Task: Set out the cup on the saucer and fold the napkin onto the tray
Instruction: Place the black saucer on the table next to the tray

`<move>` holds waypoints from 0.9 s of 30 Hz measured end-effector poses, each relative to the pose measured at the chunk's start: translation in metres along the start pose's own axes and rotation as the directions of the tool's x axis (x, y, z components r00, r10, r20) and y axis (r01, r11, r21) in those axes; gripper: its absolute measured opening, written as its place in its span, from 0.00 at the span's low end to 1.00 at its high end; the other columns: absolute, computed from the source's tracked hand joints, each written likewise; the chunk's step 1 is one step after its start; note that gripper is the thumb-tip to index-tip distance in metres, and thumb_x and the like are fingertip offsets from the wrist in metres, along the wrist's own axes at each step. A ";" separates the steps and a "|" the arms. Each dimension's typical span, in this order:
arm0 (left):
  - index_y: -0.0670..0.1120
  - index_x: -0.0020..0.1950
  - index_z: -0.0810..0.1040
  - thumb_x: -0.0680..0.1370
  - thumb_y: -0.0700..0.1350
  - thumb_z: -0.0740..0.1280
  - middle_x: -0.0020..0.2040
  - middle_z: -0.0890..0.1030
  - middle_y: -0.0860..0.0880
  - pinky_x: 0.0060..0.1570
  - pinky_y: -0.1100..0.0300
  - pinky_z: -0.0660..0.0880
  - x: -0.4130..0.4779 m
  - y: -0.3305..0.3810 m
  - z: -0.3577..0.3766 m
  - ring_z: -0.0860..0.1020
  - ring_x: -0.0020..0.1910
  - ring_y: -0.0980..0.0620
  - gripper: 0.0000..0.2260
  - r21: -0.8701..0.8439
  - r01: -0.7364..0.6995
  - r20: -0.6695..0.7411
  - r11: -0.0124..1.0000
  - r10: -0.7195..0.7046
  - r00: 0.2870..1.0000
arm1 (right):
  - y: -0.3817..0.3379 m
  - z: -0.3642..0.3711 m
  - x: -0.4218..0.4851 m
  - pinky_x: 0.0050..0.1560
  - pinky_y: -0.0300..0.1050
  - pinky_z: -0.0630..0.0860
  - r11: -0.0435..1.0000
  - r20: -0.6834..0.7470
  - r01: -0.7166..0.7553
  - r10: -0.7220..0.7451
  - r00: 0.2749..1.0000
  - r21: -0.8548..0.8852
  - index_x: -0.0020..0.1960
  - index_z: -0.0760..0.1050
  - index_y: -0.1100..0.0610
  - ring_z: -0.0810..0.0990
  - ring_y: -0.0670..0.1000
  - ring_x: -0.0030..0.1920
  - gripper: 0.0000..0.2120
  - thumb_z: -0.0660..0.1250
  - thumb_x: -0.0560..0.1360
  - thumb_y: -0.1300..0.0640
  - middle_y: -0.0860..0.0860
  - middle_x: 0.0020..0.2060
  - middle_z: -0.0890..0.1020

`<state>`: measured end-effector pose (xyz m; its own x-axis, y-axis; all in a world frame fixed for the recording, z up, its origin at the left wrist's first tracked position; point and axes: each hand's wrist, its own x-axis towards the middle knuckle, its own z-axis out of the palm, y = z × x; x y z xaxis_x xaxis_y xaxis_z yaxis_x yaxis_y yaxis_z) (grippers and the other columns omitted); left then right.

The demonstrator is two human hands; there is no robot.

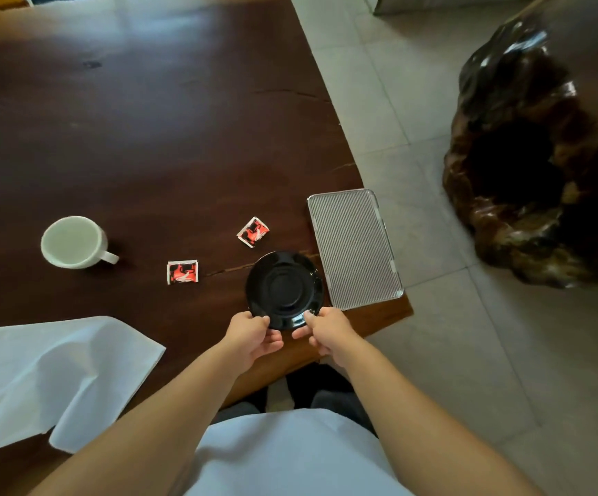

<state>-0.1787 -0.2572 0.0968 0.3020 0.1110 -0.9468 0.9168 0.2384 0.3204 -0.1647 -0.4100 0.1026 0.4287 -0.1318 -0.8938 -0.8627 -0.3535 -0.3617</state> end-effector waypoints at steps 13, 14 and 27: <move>0.37 0.78 0.57 0.83 0.35 0.61 0.43 0.77 0.38 0.24 0.58 0.80 0.032 0.001 0.035 0.79 0.37 0.45 0.24 -0.057 0.021 -0.155 0.998 -0.029 0.987 | -0.018 -0.024 0.048 0.28 0.38 0.60 0.982 0.200 -0.186 0.179 0.963 0.016 0.60 0.70 0.61 0.66 0.45 0.25 0.10 0.60 0.83 0.56 0.52 0.38 0.85; 0.38 0.78 0.58 0.83 0.35 0.61 0.42 0.76 0.38 0.24 0.57 0.80 0.037 -0.001 0.037 0.79 0.37 0.45 0.24 -0.069 0.023 -0.162 0.997 -0.034 0.986 | -0.018 -0.023 0.052 0.28 0.39 0.60 0.980 0.199 -0.196 0.190 0.961 0.012 0.62 0.70 0.61 0.66 0.45 0.25 0.11 0.60 0.83 0.56 0.52 0.37 0.85; 0.37 0.66 0.70 0.84 0.38 0.61 0.44 0.78 0.40 0.34 0.54 0.80 0.069 0.010 0.051 0.81 0.39 0.46 0.12 -0.107 0.006 -0.209 0.994 -0.028 0.978 | -0.032 -0.021 0.080 0.30 0.38 0.68 0.945 0.209 -0.279 0.242 0.947 0.172 0.51 0.71 0.58 0.72 0.46 0.28 0.05 0.59 0.83 0.58 0.54 0.40 0.85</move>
<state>-0.1355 -0.2964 0.0330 0.2148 0.3032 -0.9284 0.8855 0.3405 0.3161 -0.0973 -0.4285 0.0486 0.1411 -0.0167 -0.9898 -0.9808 -0.1383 -0.1375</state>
